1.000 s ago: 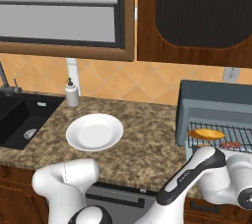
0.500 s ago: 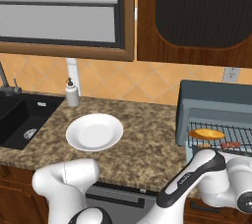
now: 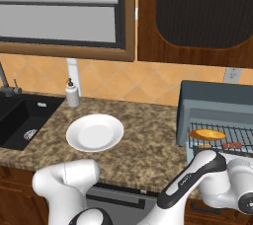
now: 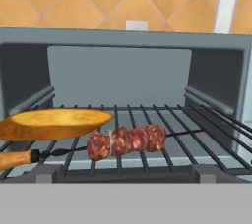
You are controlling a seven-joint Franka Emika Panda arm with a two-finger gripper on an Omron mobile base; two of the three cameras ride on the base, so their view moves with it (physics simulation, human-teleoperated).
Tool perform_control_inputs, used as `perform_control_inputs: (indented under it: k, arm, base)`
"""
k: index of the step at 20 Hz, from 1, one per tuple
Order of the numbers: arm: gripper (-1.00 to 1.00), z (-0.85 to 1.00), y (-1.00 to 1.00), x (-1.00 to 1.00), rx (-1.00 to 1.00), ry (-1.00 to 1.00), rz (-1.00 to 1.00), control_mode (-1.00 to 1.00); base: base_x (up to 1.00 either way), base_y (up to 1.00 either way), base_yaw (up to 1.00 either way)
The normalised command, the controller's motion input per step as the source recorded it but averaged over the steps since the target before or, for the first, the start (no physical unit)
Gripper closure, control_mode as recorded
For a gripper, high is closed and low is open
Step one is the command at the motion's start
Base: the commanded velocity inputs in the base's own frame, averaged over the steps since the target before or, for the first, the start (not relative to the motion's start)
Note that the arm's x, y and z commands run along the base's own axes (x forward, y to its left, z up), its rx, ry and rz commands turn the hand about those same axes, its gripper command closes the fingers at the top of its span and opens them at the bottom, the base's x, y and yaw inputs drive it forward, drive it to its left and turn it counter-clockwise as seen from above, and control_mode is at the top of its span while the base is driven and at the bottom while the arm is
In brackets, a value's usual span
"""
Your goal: Pick up the kebab skewer and baguette bread, and place them inside the toaster oven. Close the toaster oven door and start by setting the timer.
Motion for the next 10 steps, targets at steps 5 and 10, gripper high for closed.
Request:
perform_control_inputs:
  k: [5, 10]
  arm:
    - [-1.00, 0.00, 0.00, 0.03, 0.00, 0.00, 0.00, -1.00]
    - [-1.00, -0.01, 0.00, 0.09, 0.00, 0.00, 0.00, -1.00]
  base:
    - [0.00, 0.00, 0.00]
    - [0.00, 0.00, 0.00]
